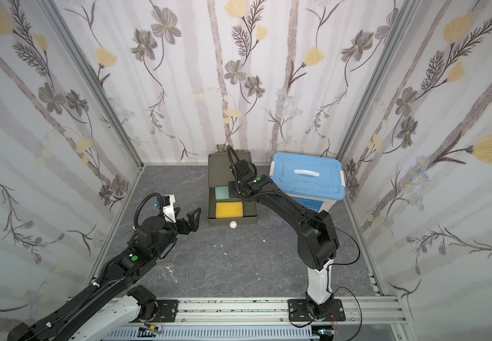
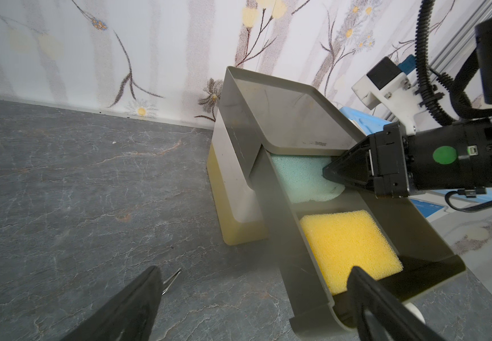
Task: Take the sponge out of the drawer
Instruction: Pick up the sponge from the drawer.
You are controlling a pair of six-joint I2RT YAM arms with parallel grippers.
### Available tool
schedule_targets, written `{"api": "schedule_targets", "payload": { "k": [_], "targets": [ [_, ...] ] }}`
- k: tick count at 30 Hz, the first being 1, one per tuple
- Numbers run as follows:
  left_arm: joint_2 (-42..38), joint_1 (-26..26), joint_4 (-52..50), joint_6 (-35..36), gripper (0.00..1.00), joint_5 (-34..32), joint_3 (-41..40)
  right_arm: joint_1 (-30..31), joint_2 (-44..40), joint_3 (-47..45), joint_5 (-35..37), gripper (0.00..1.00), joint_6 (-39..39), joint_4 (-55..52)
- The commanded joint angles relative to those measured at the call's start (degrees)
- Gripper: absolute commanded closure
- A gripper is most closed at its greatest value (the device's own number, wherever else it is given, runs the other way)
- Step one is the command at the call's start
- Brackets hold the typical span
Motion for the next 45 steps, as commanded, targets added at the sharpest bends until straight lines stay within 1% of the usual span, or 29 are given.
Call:
{"api": "schedule_targets", "payload": {
  "k": [1,6,11,18,25,30,36,39,45],
  "targets": [
    [-0.3,0.0,0.3,-0.4,0.00,-0.6,0.0,0.0,-1.0,-0.1,0.1,1.00,-0.8,4.0],
    [-0.7,0.1,0.2,-0.9,0.00,-0.4,-0.1,0.1,-4.0,-2.0,-1.3,1.00,-1.9,6.6],
    [-0.7,0.0,0.1,-1.4,0.00,0.0,0.5,0.1,-7.4,-4.8,-6.5,1.00,-2.6,11.0],
    [0.2,0.0,-0.1,-2.4,0.00,0.1,0.9,0.1,-9.4,-6.4,-12.3,1.00,-3.3,12.5],
    [1.2,0.0,0.6,-3.4,0.00,0.5,1.4,0.1,-11.8,-8.9,-13.6,1.00,-3.6,12.8],
    [0.9,0.0,0.2,-3.3,0.00,-0.3,1.7,0.0,-16.3,-13.6,-10.6,1.00,-3.8,14.4],
    [0.7,0.0,-0.4,-3.4,0.00,-0.6,2.0,0.0,-20.9,-17.6,-9.2,1.00,-4.4,15.6],
    [0.5,0.0,-0.6,-3.1,0.00,-1.0,2.2,-0.1,-25.1,-20.7,-3.5,1.00,-5.4,13.6],
    [0.8,0.0,-0.3,-2.6,0.00,-1.1,2.7,-2.7,-38.8,-29.4,4.2,1.00,-5.4,12.1]
  ]
}}
